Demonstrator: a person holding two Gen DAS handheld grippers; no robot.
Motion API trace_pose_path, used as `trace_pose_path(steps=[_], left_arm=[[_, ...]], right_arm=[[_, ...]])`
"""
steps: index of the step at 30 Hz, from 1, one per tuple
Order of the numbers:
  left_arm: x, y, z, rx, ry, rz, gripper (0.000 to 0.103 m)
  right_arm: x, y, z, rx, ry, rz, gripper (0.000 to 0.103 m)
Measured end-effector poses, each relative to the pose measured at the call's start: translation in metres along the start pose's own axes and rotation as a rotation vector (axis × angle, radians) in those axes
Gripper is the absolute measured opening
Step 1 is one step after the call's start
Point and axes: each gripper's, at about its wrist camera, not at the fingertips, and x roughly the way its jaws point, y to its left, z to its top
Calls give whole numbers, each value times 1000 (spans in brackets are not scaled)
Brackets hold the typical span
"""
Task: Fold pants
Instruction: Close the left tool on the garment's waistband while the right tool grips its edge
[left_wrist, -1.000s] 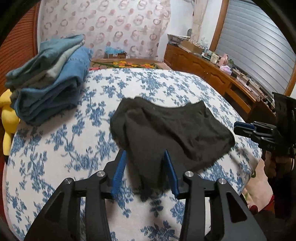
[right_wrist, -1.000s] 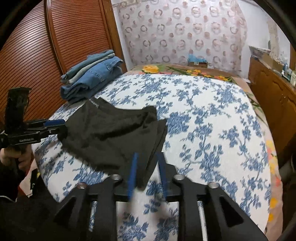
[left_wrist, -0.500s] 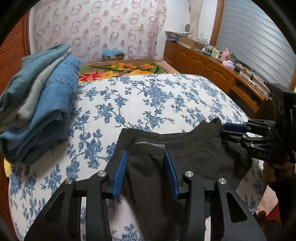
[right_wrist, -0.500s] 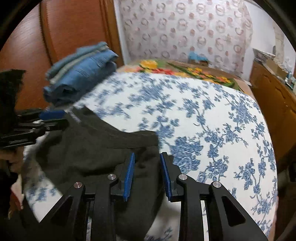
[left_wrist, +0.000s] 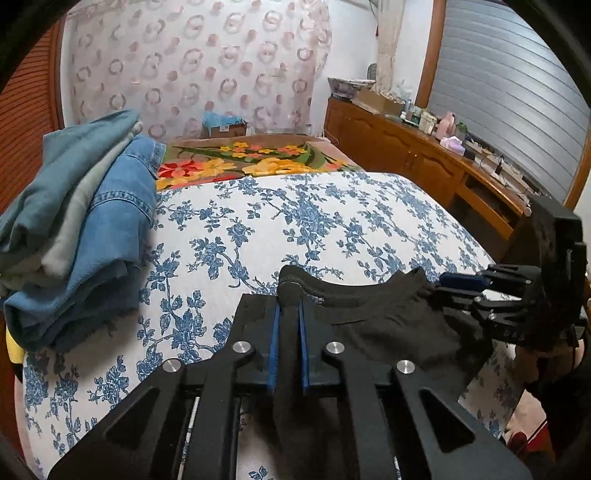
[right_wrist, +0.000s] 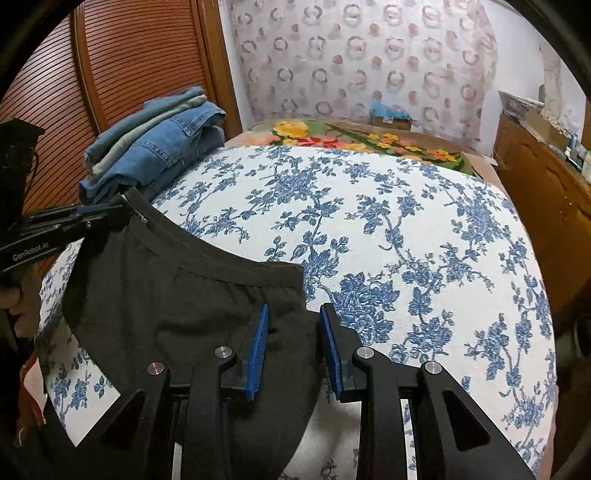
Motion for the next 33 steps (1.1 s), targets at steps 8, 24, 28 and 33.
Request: trace_pose_path(steps=[8, 24, 28, 33], left_arm=[[5, -4, -6, 2, 32, 14, 22], [4, 2, -19, 5, 47, 39, 51], [13, 6, -27, -4, 78, 51, 51], [20, 10, -32, -14, 99, 55, 51]], right_arm=[[-12, 2, 0, 2, -27, 24, 31], [0, -2, -2, 18, 19, -6, 44], [1, -11, -10, 53, 51, -12, 46], [4, -10, -10, 61, 60, -4, 46]])
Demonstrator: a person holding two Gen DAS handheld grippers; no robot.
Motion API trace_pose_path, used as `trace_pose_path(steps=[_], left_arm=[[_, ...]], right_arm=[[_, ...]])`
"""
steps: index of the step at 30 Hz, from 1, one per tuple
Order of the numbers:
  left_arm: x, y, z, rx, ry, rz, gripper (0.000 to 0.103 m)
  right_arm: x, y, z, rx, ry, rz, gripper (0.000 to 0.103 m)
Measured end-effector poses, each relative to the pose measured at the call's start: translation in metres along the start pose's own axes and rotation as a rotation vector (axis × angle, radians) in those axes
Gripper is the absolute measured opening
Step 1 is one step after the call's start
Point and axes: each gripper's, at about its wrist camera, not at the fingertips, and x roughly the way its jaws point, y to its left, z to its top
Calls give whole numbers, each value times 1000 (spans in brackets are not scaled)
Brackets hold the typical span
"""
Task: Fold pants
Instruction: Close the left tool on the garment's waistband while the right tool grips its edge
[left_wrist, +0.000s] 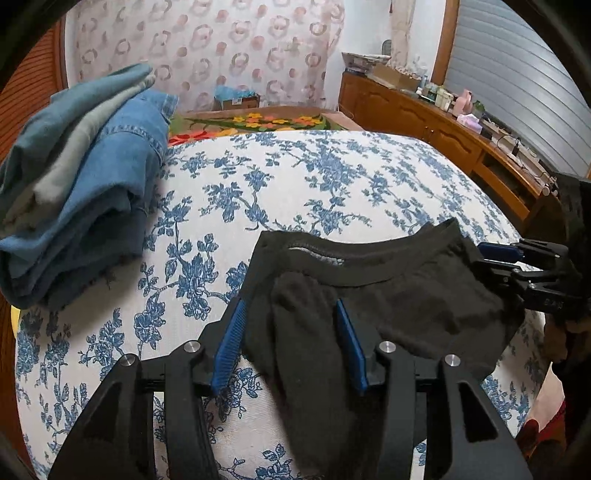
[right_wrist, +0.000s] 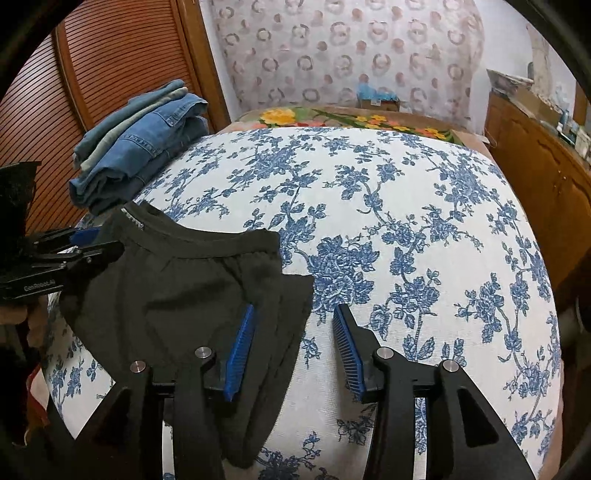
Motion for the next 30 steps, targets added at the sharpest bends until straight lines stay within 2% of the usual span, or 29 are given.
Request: trace_pose_path(steps=[8, 11, 17, 28, 29, 30], left_arm=[[4, -2, -3, 12, 0, 6, 52], [5, -1, -2, 12, -4, 7, 52], [9, 3, -1, -7, -1, 9, 62], [13, 4, 2, -20, 2, 7, 64], [13, 4, 3, -20, 2, 6, 64], [13, 4, 3, -19, 2, 7, 64]], right_arm=[[10, 8, 8, -21, 7, 32, 46], [14, 10, 11, -36, 3, 30, 46], [16, 16, 6, -79, -8, -2, 46], [17, 20, 5, -97, -6, -19, 46], [16, 20, 5, -100, -7, -22, 46], [16, 21, 5, -105, -7, -23, 41]])
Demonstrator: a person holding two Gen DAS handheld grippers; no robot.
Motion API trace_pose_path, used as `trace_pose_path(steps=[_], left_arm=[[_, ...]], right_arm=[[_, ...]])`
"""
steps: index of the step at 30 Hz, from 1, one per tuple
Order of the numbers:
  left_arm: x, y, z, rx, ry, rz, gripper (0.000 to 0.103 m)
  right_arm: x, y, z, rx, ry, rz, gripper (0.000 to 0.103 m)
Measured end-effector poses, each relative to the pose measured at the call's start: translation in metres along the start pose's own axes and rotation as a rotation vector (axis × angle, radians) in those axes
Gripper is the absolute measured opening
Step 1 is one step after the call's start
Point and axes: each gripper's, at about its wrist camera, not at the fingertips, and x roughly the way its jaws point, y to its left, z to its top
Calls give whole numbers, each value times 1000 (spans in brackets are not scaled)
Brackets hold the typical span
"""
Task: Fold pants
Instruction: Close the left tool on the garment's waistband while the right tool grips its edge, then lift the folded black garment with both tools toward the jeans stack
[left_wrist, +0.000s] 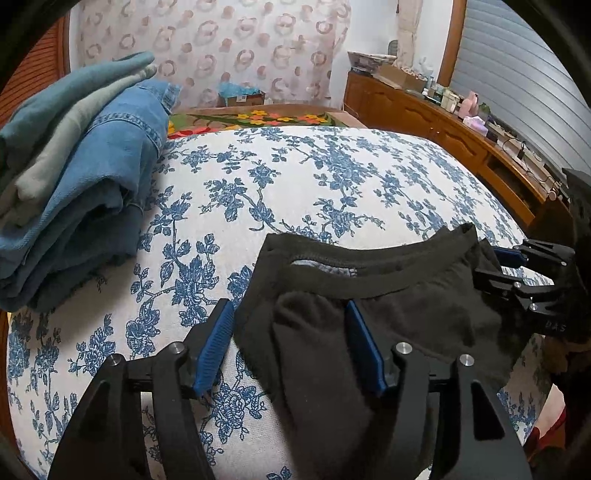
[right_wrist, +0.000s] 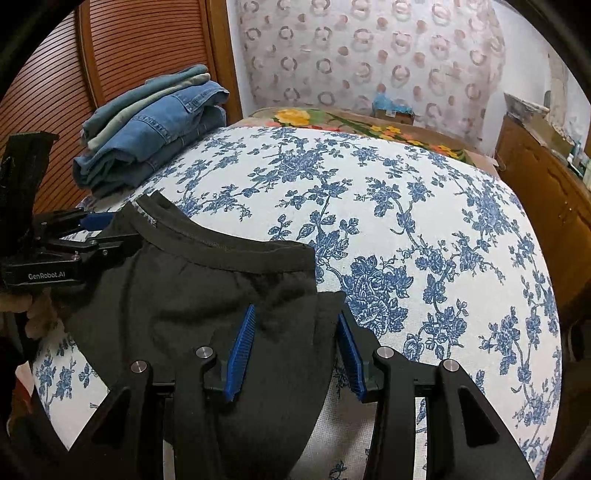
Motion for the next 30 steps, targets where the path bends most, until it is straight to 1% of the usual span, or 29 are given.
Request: trace_pose_path(steps=[1, 2, 6, 9, 10, 11, 12, 14, 15, 17, 20, 27, 30], left_arm=[[0, 0, 0, 0, 0, 0, 64], [1, 0, 0, -1, 0, -1, 64], [1, 0, 1, 0, 0, 0, 64], [1, 0, 0, 0, 0, -7, 61], [1, 0, 0, 1, -1, -23, 53], [1, -1, 0, 1, -3, -43, 48], [0, -2, 0, 3, -3, -48, 46], [0, -3, 0, 3, -2, -73, 33], [0, -4, -1, -1, -2, -82, 31], [-1, -5, -1, -3, -2, -90, 24], [-4, -9, -2, 0, -8, -88, 19], [-20, -13, -4, -6, -48, -98, 17], [-32, -16, -3, -1, -77, -102, 17]], right_arm=[[0, 1, 0, -8, -1, 8, 36], [-1, 1, 0, -13, -2, 16, 34], [-1, 1, 0, -13, -2, 56, 18], [0, 2, 0, -14, -2, 59, 17], [0, 2, 0, -16, -2, 60, 16], [0, 1, 0, -14, -3, 62, 16], [0, 2, 0, -12, -3, 62, 16], [0, 2, 0, -8, -2, 65, 16], [0, 2, 0, -7, -2, 64, 16], [0, 2, 0, -6, -2, 64, 16], [0, 2, 0, -3, -2, 67, 16], [0, 3, 0, 2, -2, 67, 16], [-5, 4, -1, 7, -22, 68, 15]])
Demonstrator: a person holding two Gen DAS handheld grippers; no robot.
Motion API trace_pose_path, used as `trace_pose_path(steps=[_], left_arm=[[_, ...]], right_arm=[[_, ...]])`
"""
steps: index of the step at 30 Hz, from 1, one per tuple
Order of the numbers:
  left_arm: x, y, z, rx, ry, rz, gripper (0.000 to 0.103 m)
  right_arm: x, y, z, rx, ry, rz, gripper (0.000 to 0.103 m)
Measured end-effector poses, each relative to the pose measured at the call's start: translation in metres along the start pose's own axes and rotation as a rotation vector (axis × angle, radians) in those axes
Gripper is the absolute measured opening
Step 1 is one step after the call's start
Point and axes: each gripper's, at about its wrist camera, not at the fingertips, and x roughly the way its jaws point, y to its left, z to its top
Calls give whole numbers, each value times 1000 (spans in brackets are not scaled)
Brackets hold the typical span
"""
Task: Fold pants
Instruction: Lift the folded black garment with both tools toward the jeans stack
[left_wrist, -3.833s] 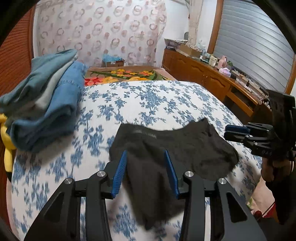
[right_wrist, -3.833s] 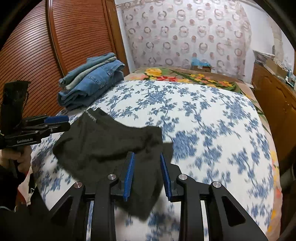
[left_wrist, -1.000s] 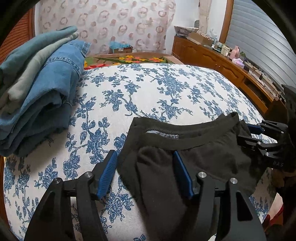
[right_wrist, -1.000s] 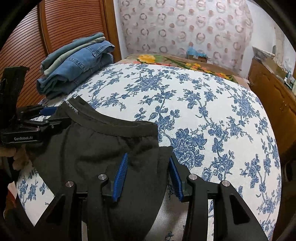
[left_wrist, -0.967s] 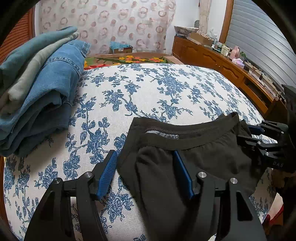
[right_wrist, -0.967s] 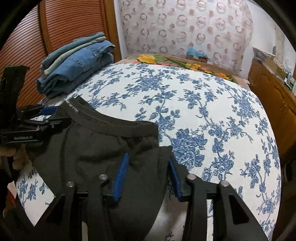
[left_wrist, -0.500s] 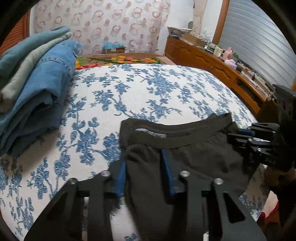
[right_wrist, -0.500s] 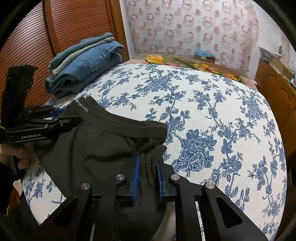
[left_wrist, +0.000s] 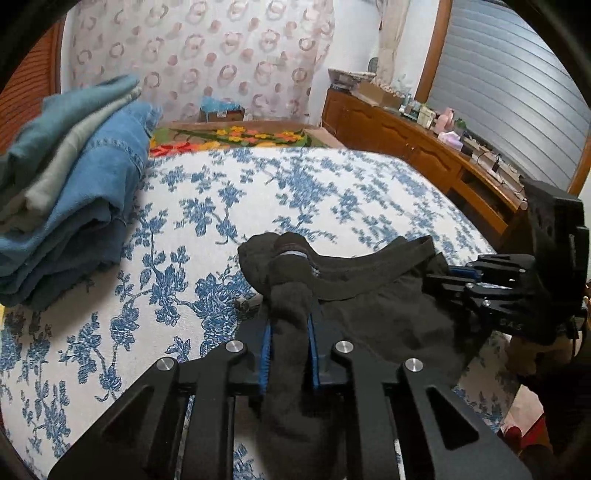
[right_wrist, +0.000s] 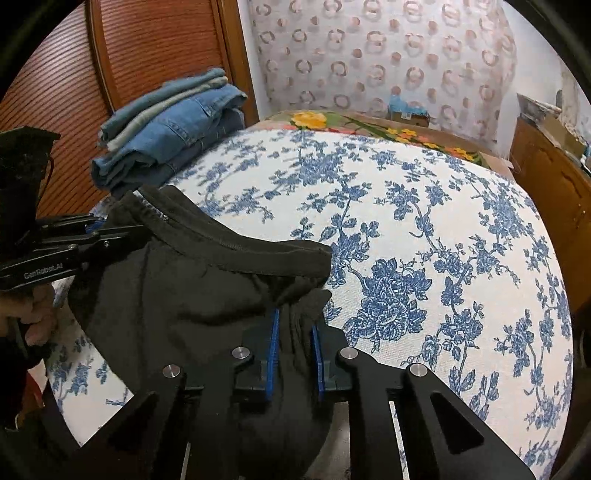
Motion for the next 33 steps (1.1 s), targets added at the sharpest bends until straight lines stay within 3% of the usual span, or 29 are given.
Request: trace_pose_path(steps=[25, 33], left_arm=[[-99, -49, 30, 76, -220, -48, 16], [-121, -64, 41, 113, -279, -59, 16]], right_arm=[[-133, 30, -16, -70, -319, -15, 14], [-163, 32, -22, -87, -380, -37, 14]])
